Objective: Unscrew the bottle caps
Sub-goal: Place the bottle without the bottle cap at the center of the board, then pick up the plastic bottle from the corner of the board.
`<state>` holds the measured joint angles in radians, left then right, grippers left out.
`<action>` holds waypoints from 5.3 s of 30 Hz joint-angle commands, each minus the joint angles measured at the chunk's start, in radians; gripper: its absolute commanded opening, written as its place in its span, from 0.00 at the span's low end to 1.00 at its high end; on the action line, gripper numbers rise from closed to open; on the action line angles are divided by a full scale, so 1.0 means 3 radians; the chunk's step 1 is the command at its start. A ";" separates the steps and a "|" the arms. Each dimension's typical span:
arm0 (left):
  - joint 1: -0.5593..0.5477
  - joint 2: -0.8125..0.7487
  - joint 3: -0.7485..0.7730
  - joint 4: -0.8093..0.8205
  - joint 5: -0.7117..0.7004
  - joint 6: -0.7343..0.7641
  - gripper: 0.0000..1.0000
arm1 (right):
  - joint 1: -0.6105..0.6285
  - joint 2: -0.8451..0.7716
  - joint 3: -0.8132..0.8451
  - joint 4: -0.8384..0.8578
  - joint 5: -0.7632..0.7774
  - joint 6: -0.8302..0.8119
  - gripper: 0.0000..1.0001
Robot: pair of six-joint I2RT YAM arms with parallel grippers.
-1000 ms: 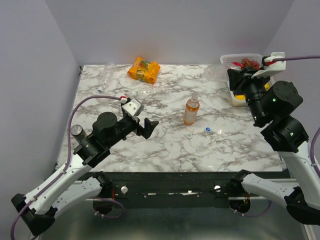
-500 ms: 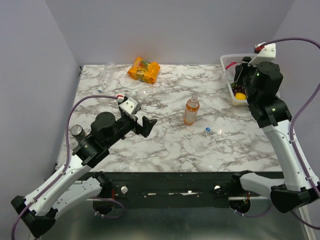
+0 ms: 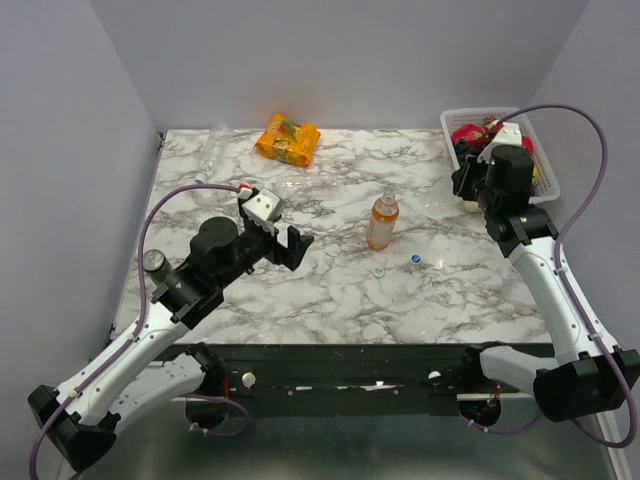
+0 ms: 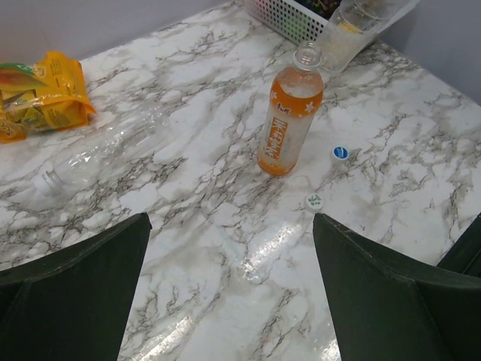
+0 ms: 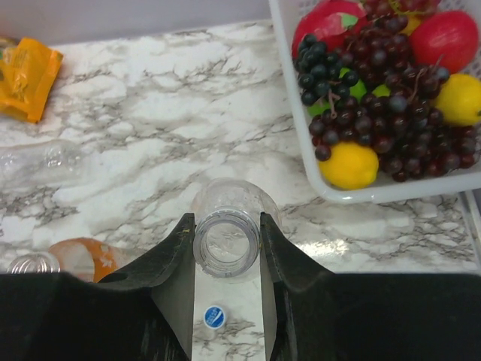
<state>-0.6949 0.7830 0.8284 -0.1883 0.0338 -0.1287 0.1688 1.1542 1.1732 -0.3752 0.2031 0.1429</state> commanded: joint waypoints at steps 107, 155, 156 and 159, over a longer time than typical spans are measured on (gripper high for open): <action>0.0700 0.0677 0.0199 0.0003 -0.0154 -0.0609 0.99 | 0.0409 -0.0948 0.0047 -0.0120 -0.0973 -0.0088 0.67; 0.0900 0.5259 0.4090 -0.1402 0.0660 0.2960 0.99 | 0.0409 -0.1884 -0.0393 -0.0467 -0.1224 -0.0134 0.69; 0.0900 0.5300 0.4126 -0.1413 0.0655 0.2960 0.99 | 0.0409 -0.1884 -0.0393 -0.0467 -0.1229 -0.0134 0.69; 0.0900 0.5453 0.4285 -0.1474 0.0619 0.2970 0.99 | 0.0414 -0.1889 -0.0388 -0.0462 -0.1214 -0.0139 0.69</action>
<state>-0.4313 2.3569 2.0537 -0.5888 0.1997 0.7551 0.2871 0.5911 1.0676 -0.5045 -0.1703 0.1120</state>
